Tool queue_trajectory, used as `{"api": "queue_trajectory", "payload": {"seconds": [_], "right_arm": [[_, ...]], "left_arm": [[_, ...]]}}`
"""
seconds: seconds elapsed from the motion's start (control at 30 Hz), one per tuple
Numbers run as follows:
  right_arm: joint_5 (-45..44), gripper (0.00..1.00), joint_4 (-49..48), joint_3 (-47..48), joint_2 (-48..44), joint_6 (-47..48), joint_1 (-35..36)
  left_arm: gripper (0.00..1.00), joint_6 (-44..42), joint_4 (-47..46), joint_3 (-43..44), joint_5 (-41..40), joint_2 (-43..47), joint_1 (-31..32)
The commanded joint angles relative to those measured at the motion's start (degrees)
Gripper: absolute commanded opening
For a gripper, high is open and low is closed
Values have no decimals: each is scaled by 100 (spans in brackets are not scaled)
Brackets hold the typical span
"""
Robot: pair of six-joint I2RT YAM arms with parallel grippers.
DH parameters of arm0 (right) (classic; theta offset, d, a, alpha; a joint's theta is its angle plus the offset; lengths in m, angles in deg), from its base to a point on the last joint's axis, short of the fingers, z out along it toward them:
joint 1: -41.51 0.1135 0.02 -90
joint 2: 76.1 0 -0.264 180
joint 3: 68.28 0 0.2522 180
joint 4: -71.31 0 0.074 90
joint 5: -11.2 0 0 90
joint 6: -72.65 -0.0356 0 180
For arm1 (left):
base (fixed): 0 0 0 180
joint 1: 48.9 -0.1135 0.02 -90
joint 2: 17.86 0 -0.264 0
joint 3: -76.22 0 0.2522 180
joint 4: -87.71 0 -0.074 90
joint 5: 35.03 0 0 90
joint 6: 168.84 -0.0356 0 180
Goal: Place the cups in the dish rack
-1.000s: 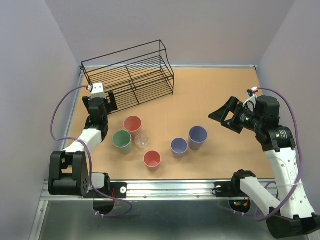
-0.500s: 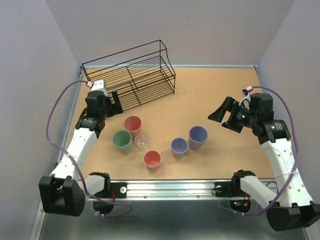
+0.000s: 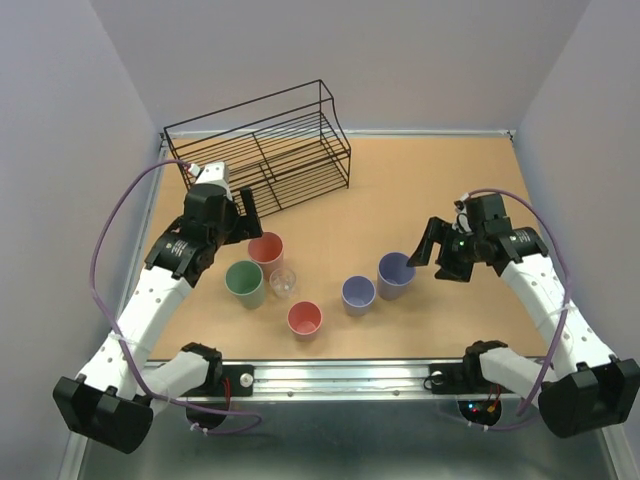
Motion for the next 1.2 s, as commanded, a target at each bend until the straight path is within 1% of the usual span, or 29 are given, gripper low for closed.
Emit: {"api": "queue_trajectory", "payload": {"seconds": [0.0,0.1,0.27,0.33,0.47,0.5,0.53,0.63,0.67,0.7,0.73,0.83,0.87,0.9,0.97,1.0,1.07,1.1,1.17], "right_arm": [[-313,86,-352,-20,195,-26,288],[-462,83,-501,-20,414,-70,516],[-805,79,-686,-107,739,-131,867],[-885,74,-756,-152,819,-140,921],[-1095,69,-897,-187,1091,-184,1210],[-1157,66,-897,-187,1135,-184,1246],[-1244,57,-897,-187,1231,-184,1272],[-1315,38,-897,-187,1294,-175,1299],[-1316,30,-889,-187,1294,-175,1308],[-1342,26,-880,-187,1303,-175,1308],[-1351,16,-871,-169,1303,-141,1308],[-1482,7,-748,-38,1320,-88,1308],[-1552,1,-609,171,1338,-70,1308],[-1744,0,-520,321,1355,-18,1308],[-1948,0,-275,734,1408,53,1308],[-2331,0,-4,1189,1469,105,1308],[-2580,0,357,1744,1540,220,1299],[-2755,0,438,2304,1610,238,1299],[-2801,0,561,2808,1680,247,1299]], "left_arm": [[98,184,265,412,-128,107,178],[97,246,309,491,-181,160,310],[97,281,344,596,-50,222,398],[97,255,344,605,-14,239,407],[97,237,362,553,30,327,442],[97,229,379,553,38,362,442],[97,228,379,561,65,380,434],[97,185,405,623,82,424,434],[97,167,423,675,100,424,442],[97,141,440,702,91,415,442],[97,106,458,737,56,415,442],[97,-8,441,842,21,450,442],[97,-9,388,860,-14,476,442],[98,-18,353,904,-84,494,434],[99,0,195,948,-15,520,442],[99,-44,151,1044,99,494,442],[99,-61,98,1211,468,389,442],[99,-44,89,1438,574,232,442],[99,17,54,1720,803,56,442]]}}
